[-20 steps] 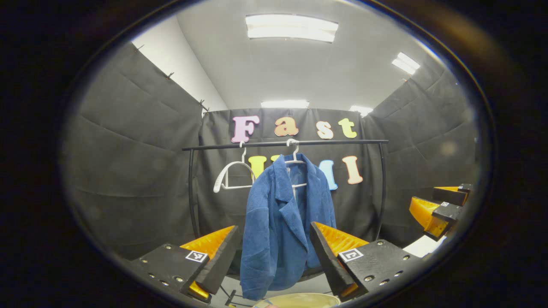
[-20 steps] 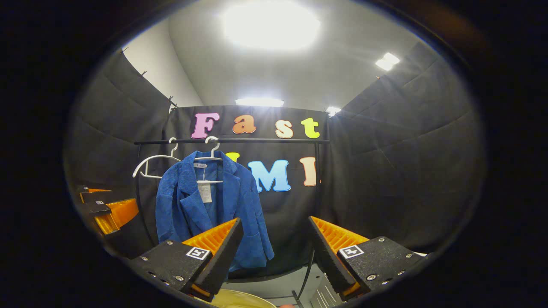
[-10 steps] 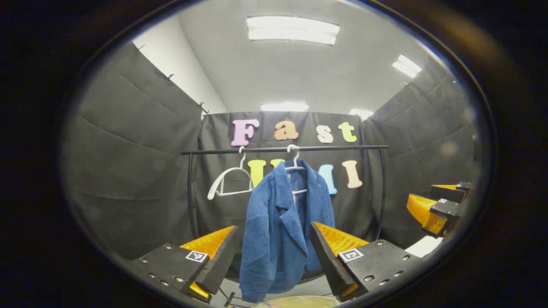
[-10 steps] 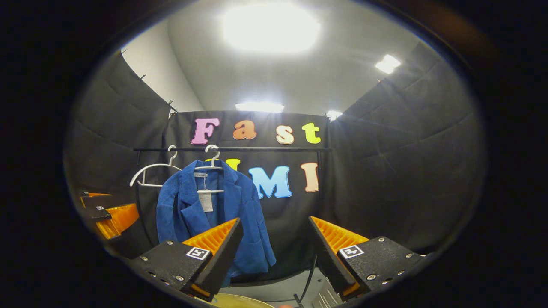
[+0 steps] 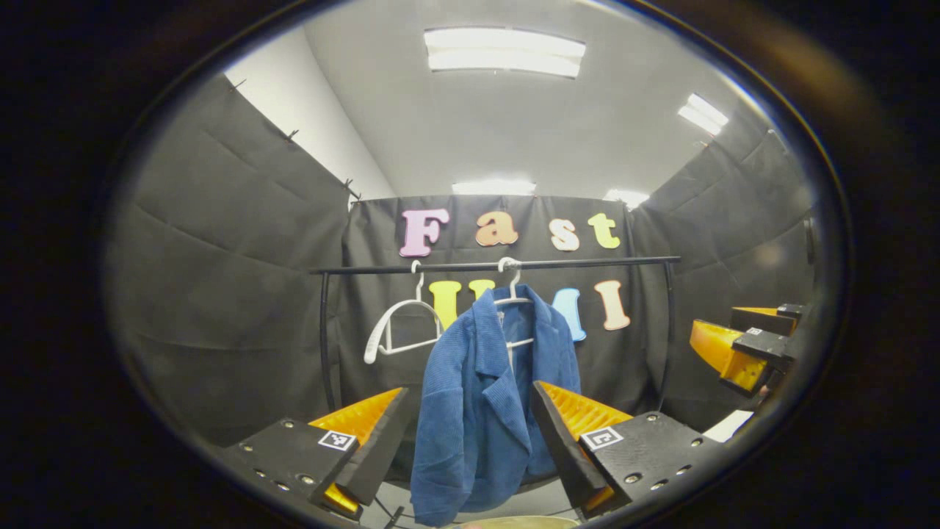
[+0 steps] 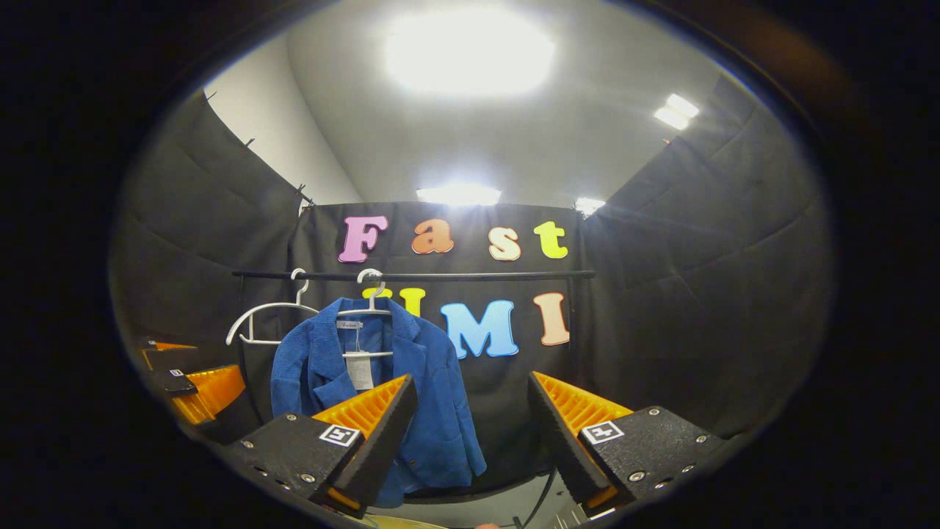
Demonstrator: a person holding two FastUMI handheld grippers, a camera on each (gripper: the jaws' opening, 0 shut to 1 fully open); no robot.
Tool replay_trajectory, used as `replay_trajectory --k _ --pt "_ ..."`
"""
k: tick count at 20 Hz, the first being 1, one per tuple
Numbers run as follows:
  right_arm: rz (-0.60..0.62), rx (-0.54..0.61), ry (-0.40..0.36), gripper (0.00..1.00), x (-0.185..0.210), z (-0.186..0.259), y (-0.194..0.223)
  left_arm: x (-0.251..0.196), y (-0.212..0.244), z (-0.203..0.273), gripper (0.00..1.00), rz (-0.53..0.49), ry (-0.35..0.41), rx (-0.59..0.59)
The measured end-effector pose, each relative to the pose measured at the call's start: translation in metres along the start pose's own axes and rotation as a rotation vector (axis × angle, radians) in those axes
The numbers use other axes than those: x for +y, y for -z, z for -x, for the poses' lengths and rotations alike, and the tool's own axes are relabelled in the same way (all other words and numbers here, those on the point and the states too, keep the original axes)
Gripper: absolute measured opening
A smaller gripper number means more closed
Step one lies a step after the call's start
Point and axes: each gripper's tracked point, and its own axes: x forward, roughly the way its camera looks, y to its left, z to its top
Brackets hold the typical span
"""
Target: Grasp the clothes on the hanger with both hands and then place them into the laundry hamper below.
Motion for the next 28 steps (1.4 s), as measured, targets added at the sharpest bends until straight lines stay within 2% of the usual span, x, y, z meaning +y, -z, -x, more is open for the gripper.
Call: replay_trajectory --k 10,17,28 --pt "-0.017 0.007 -0.120 0.94 0.016 -0.074 0.006 -0.030 0.014 -0.056 0.94 0.009 -0.016 0.034" --pt "-0.061 0.030 -0.196 0.94 0.023 -0.128 0.021 -0.039 0.034 -0.096 0.94 0.013 -0.066 0.070" --pt "-0.055 0.063 -0.290 0.94 0.045 -0.205 0.052 -0.047 0.059 -0.161 0.94 -0.021 -0.148 0.082"
